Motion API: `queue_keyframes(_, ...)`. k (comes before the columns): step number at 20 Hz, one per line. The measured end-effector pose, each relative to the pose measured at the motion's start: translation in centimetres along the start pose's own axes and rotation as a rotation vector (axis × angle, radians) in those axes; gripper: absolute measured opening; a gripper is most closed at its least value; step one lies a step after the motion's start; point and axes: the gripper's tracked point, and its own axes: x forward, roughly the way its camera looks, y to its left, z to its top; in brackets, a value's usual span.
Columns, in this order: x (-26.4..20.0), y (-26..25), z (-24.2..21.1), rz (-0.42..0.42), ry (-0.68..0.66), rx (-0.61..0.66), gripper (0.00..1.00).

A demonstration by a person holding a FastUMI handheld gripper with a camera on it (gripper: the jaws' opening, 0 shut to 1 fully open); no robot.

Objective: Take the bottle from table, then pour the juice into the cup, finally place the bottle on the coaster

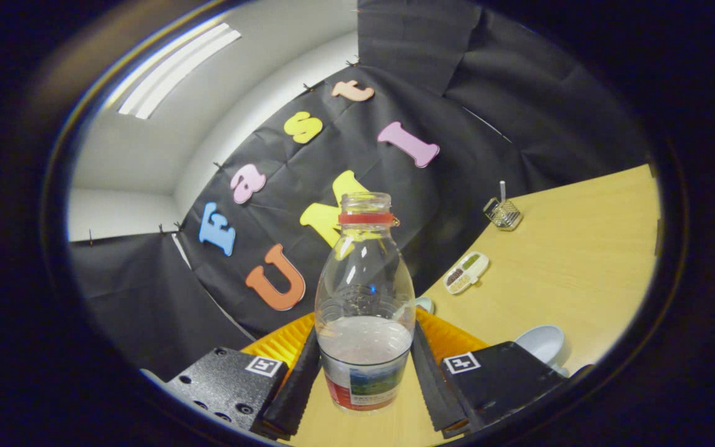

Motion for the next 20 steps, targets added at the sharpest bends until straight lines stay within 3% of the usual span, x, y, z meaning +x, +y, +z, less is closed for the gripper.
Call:
queue_keyframes(7, 1.3, 2.0, -0.6, -0.006, -0.058, -0.336, 0.80)
queue_keyframes(10, 1.8, 2.6, -0.1, -0.010, -0.093, -0.417, 0.80)
queue_keyframes(20, 5.7, 3.3, -1.0, -0.041, 0.005, -0.707, 0.80)
